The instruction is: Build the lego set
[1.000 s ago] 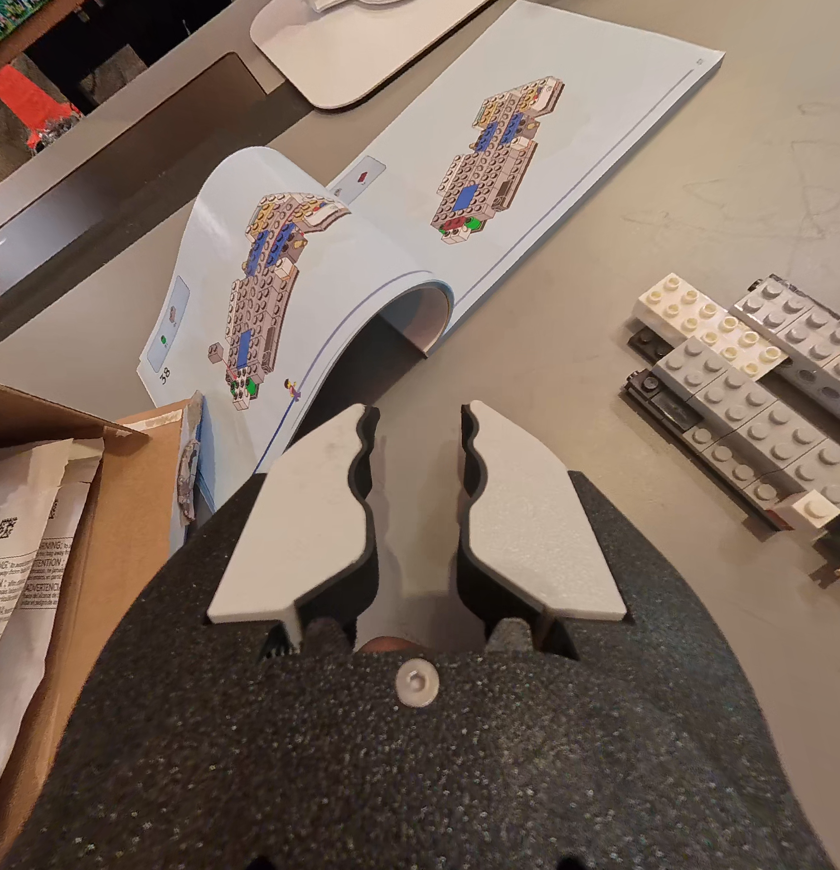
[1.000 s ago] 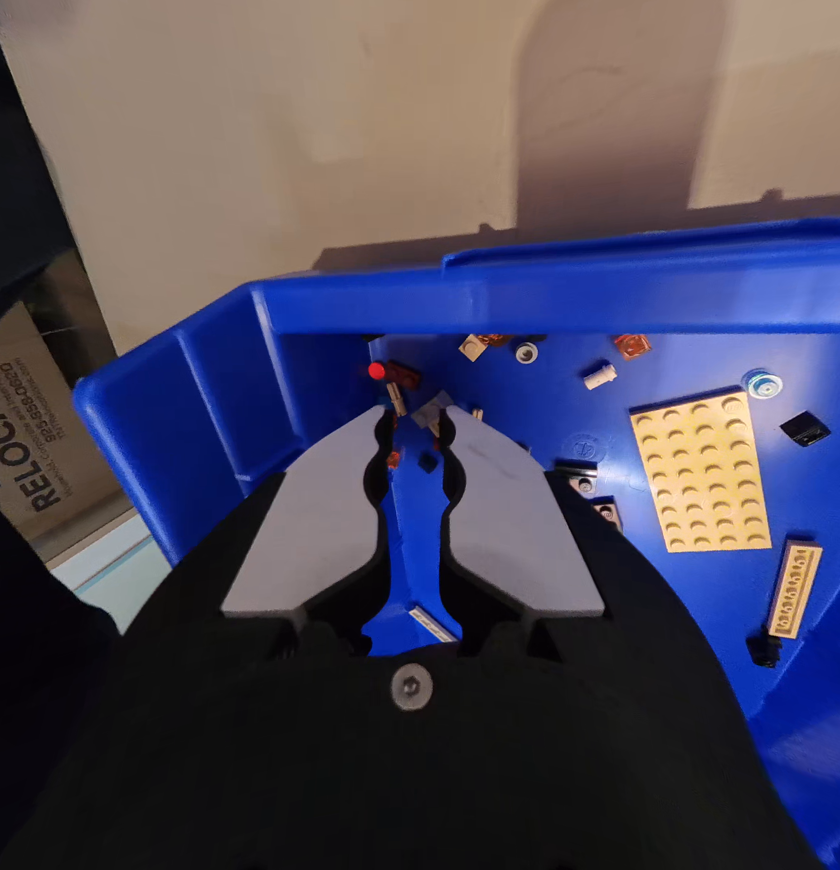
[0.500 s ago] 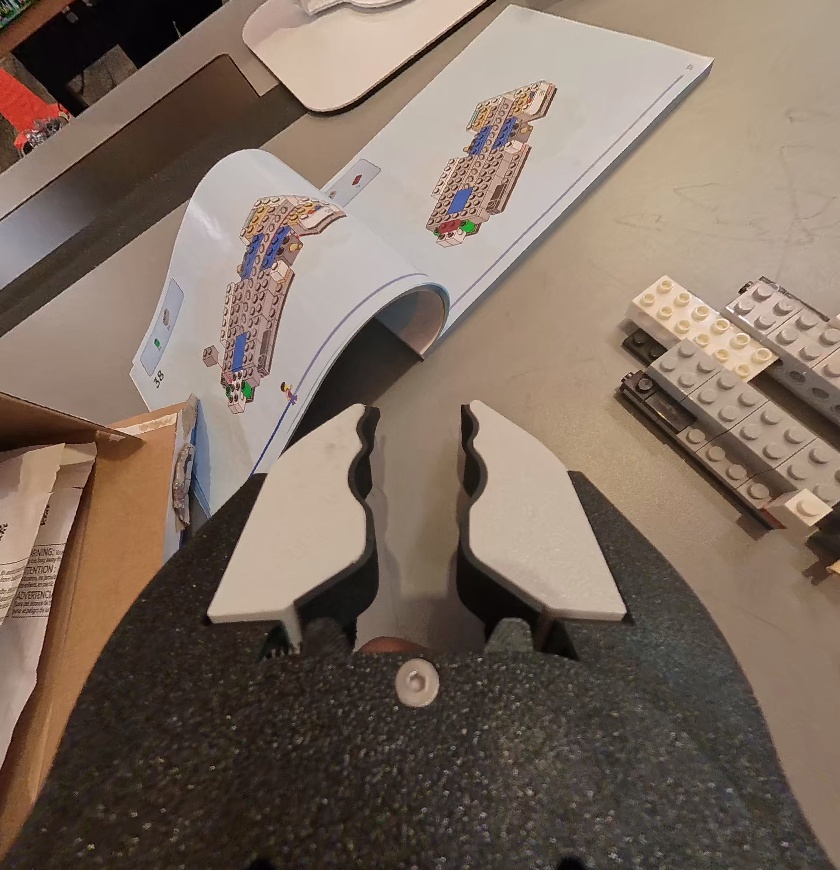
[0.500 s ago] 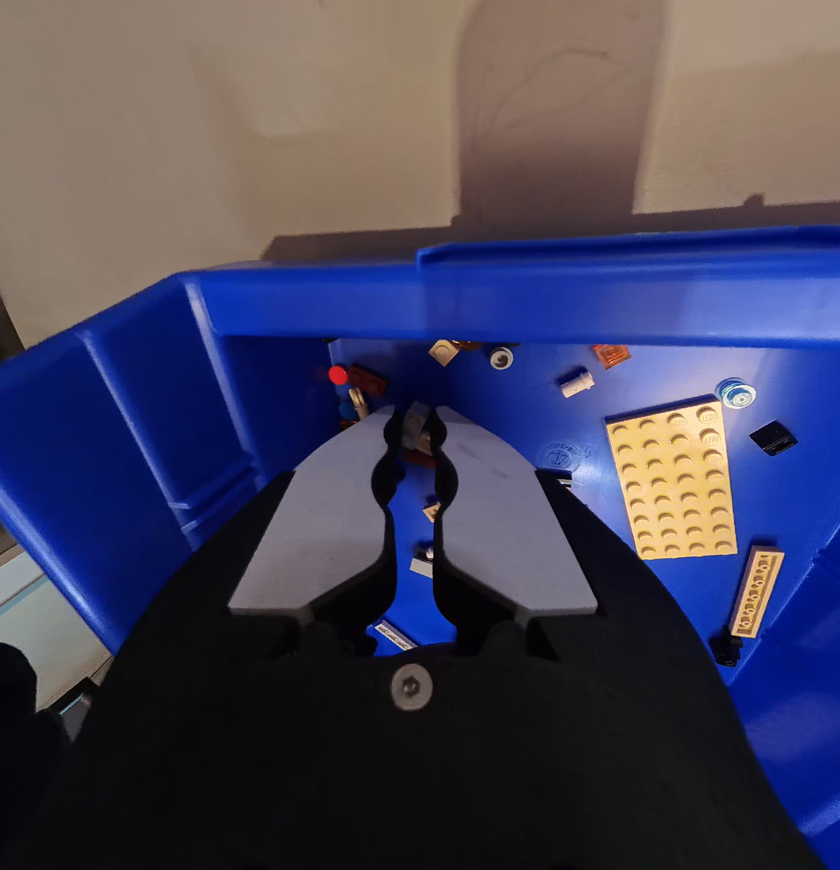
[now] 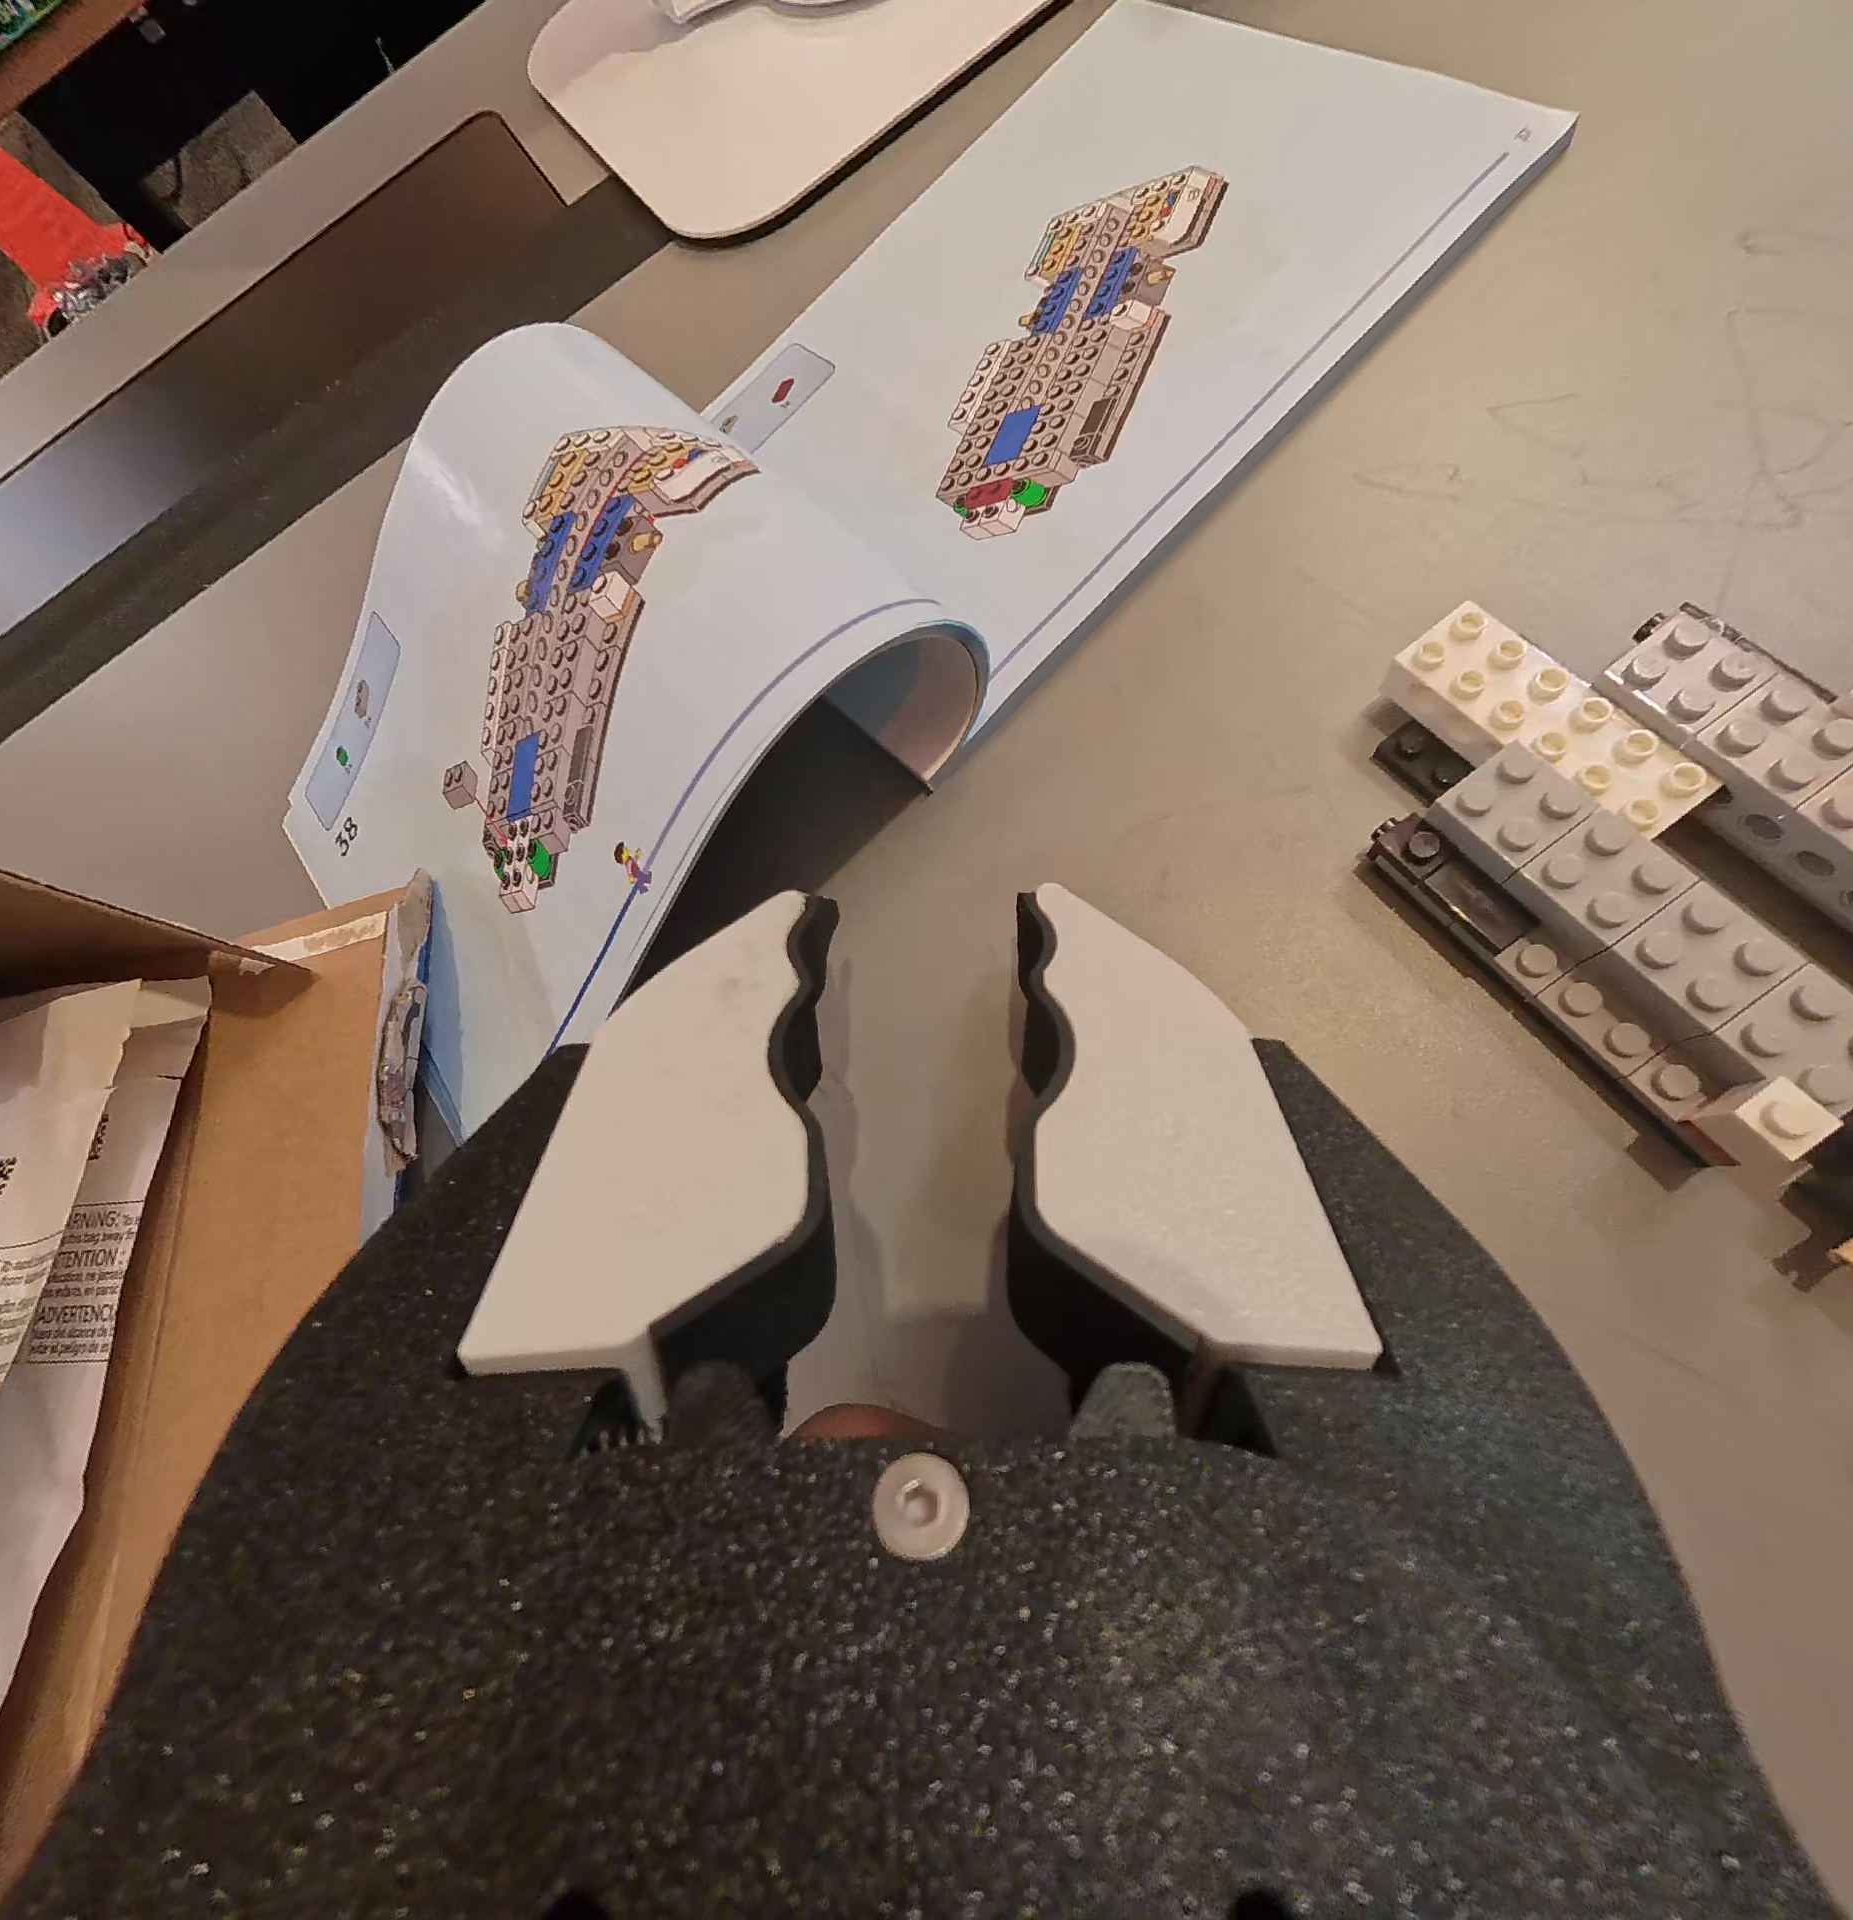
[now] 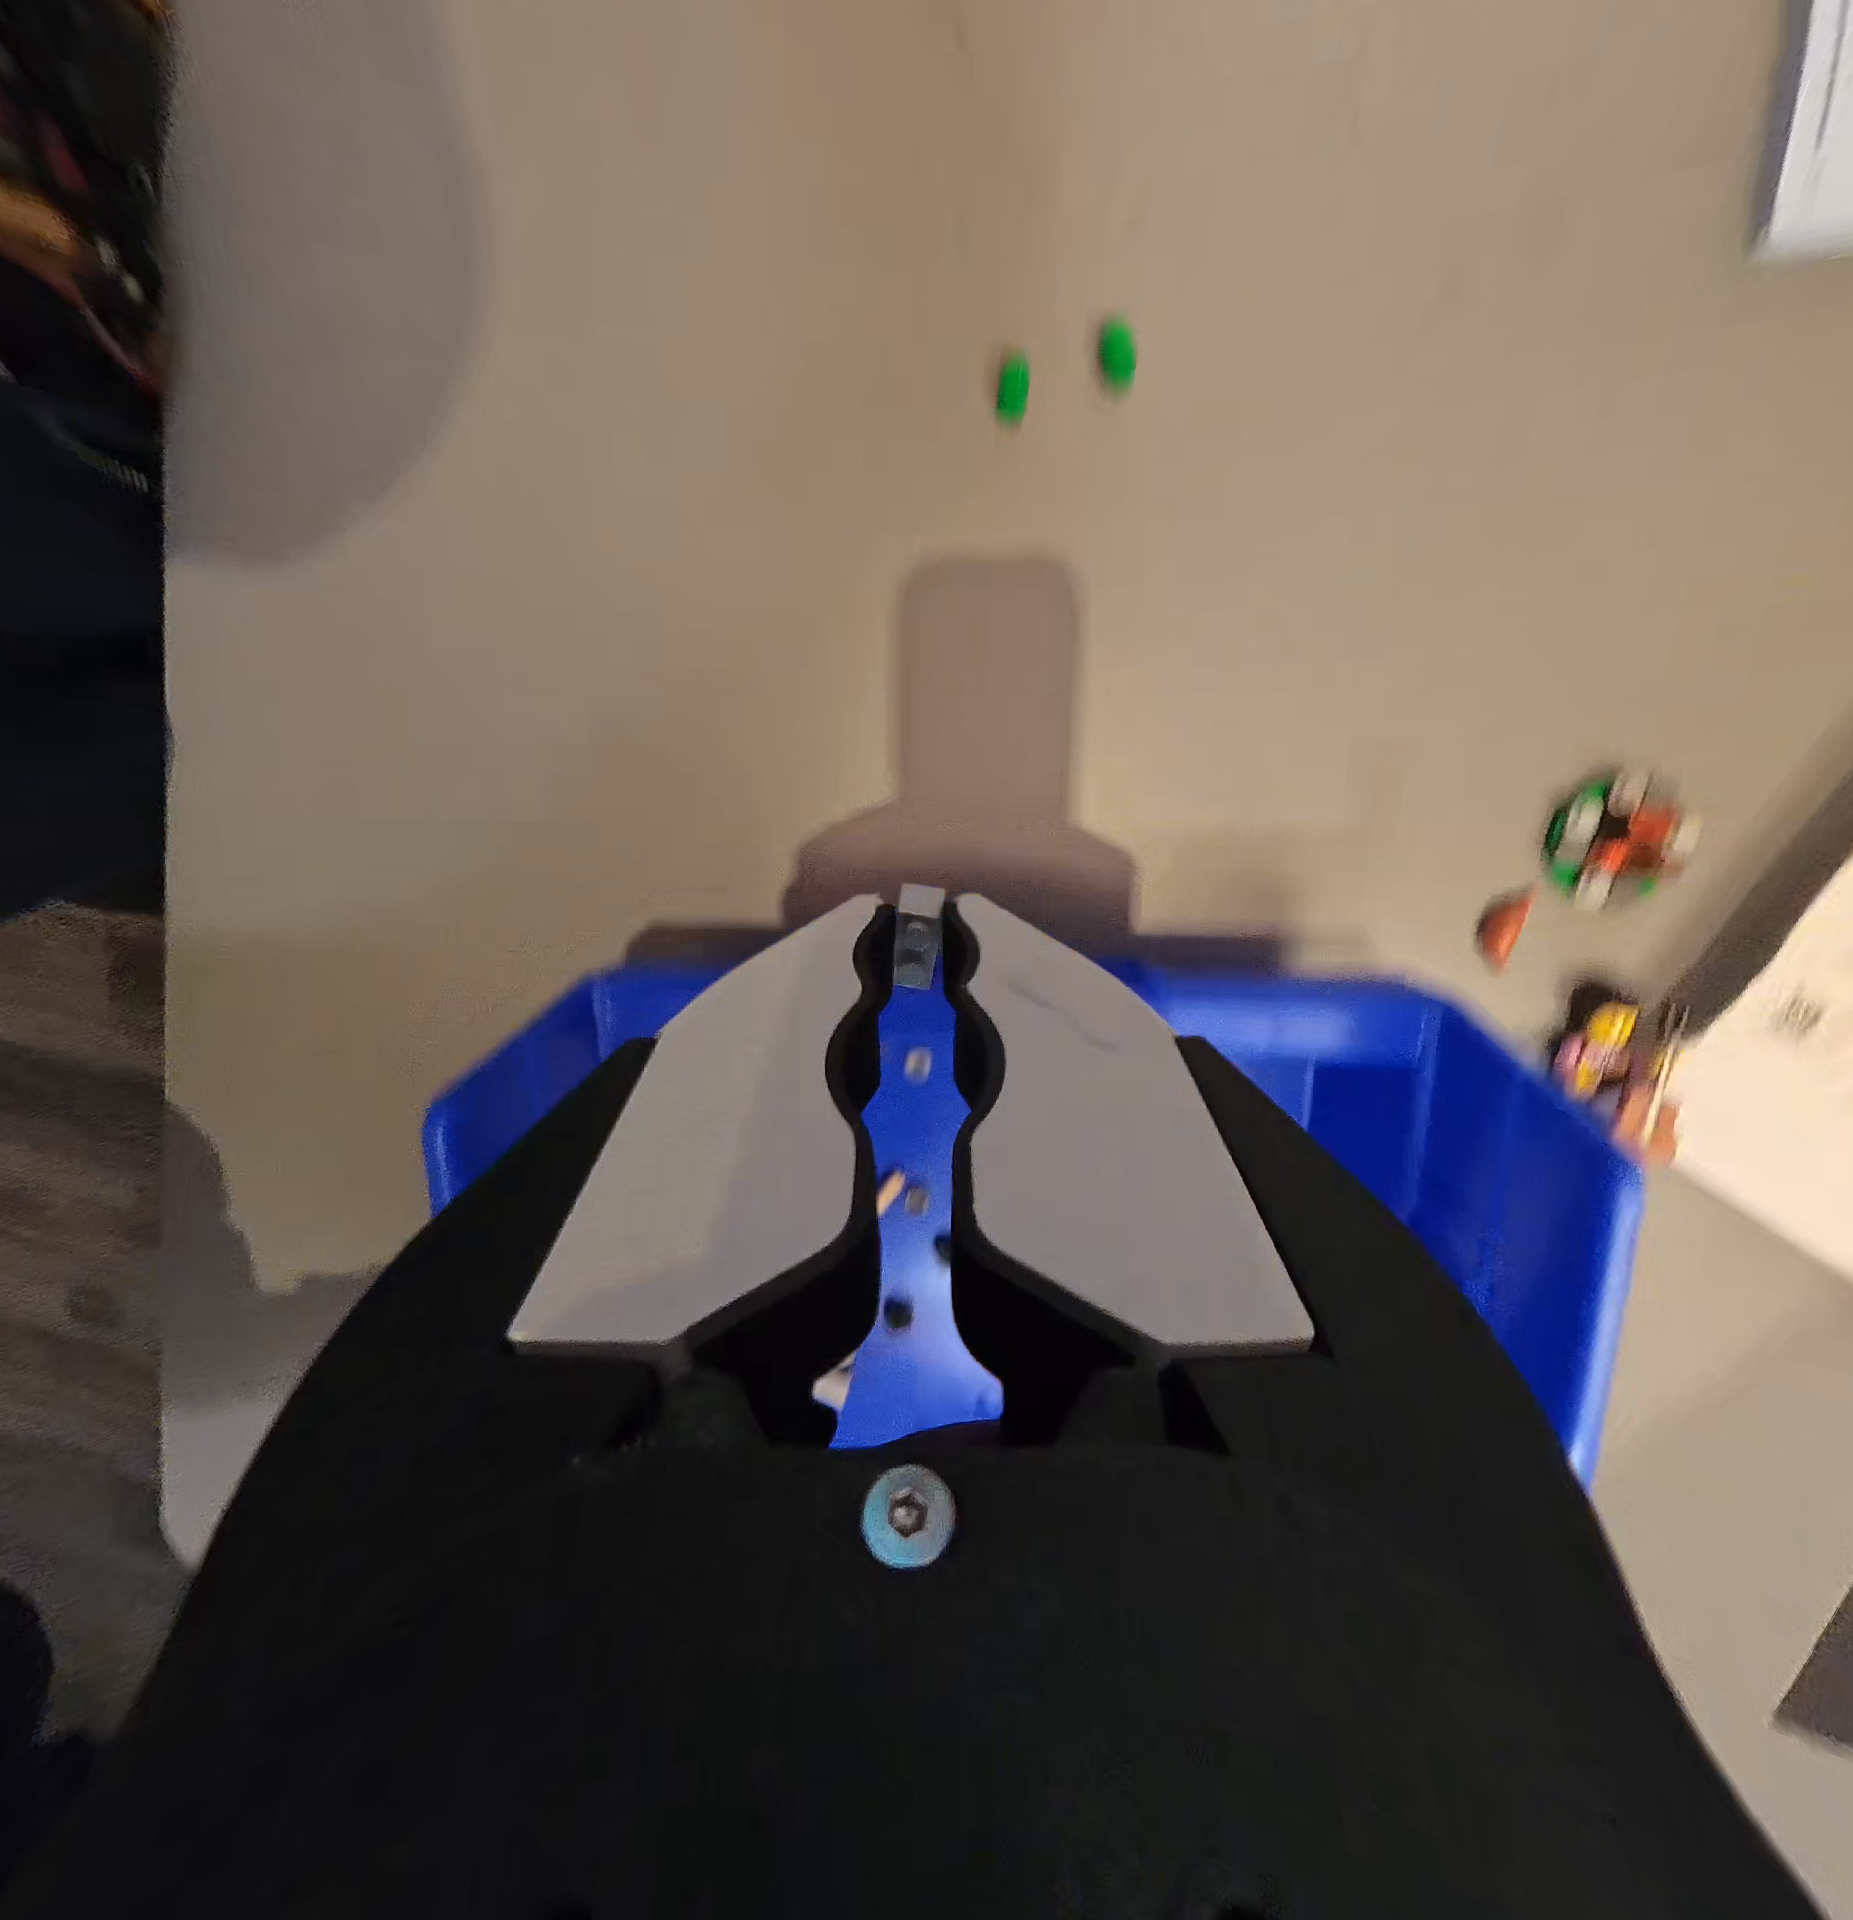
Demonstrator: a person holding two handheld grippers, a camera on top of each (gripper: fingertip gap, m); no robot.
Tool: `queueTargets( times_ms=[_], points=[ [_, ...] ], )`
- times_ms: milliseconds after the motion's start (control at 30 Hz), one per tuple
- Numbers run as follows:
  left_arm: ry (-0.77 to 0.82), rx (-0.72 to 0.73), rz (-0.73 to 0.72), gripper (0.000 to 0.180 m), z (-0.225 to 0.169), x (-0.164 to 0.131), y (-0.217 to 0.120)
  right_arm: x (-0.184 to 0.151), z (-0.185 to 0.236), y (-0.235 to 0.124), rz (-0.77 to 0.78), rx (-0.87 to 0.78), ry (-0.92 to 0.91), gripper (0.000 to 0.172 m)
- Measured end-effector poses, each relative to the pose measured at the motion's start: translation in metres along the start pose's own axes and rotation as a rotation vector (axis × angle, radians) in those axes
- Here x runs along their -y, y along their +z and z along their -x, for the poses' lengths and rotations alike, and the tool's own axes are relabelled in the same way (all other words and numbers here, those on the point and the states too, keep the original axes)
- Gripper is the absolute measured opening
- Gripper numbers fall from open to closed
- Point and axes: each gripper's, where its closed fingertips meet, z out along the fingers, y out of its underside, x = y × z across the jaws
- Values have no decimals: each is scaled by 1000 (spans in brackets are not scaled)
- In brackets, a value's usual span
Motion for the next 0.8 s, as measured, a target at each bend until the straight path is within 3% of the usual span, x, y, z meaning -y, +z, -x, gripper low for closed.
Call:
queueTargets(
  times_ms=[100, 233, 400, 567, 700, 800],
  points=[
    [1, 6, -9, 36, 1, 1, -1, 34, 5, 38, 53, 47, -88, 9],
    [-27, 2, -42, 35, 3, 4, -5, 35, 19, 94, 205, 108, -219, 9],
    [-51, -18, -50, 35, 4, 5, -5, 36, 19, 112, 185, 106, -220, 9],
    [-39, -19, -41, 35, 2, 4, -4, 36, 10, 88, 117, 62, -196, 15],
    [-39, -17, -40, 35, 2, 4, -4, 29, -12, 29, 4, -45, -101, 17],
    [-38, -15, -39, 35, 2, 4, -4, -1, -29, -14, -18, -156, -13, 17]
  ],
)
